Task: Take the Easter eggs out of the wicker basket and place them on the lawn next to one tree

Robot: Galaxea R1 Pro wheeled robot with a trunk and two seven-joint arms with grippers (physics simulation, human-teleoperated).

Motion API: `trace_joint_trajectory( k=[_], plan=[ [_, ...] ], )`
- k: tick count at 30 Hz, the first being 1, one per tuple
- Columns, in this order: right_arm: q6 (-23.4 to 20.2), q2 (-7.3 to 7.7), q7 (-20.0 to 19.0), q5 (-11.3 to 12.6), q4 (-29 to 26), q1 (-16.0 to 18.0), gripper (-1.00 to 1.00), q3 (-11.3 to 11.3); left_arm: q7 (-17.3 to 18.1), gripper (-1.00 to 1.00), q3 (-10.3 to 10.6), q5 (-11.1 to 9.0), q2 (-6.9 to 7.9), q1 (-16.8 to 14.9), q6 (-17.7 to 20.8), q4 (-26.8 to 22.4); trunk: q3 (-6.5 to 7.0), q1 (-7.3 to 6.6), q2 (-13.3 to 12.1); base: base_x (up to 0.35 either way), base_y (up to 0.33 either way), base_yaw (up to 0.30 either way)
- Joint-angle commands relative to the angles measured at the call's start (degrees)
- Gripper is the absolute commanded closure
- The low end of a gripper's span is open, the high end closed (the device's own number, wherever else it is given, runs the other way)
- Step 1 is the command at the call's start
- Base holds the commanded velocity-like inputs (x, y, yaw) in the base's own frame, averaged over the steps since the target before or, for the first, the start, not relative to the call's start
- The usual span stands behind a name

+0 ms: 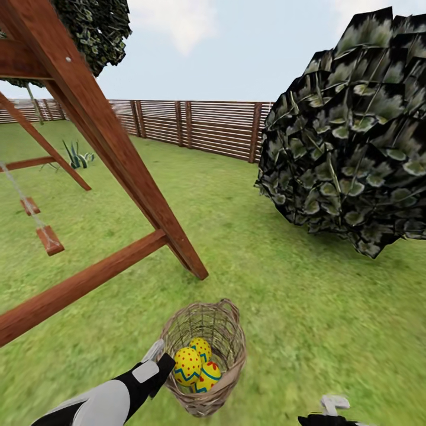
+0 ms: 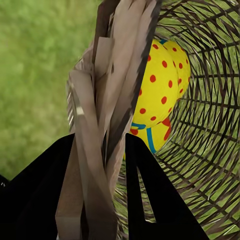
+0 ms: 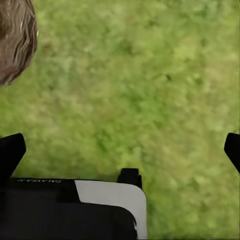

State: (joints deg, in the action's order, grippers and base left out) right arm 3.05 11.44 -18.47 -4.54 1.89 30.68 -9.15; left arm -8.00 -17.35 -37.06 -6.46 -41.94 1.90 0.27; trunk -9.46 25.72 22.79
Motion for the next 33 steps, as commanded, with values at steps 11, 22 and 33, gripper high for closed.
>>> trace_joint_trajectory(
  k=[11,22,33],
  plan=[
    [9.32,-3.69,1.76,-9.22,0.47,-8.16,-1.00,-0.61,-0.18,1.00,-0.67,0.34,-1.14,-0.07,-0.01,1.26,-0.19,0.07,0.12,0.325,-0.101,0.014],
    [9.60,-3.70,1.77,-9.09,0.58,-8.27,-1.00,-0.61,-0.18,1.00,-0.67,0.41,-1.54,-0.07,-0.05,1.28,-0.07,0.07,0.12,0.324,-0.123,-0.158],
    [9.69,-3.70,1.77,-9.15,0.66,-8.27,-1.00,-0.61,-0.18,1.00,-0.67,0.40,-1.54,-0.07,0.01,1.30,0.34,0.07,0.12,0.324,-0.125,-0.283]
  ],
)
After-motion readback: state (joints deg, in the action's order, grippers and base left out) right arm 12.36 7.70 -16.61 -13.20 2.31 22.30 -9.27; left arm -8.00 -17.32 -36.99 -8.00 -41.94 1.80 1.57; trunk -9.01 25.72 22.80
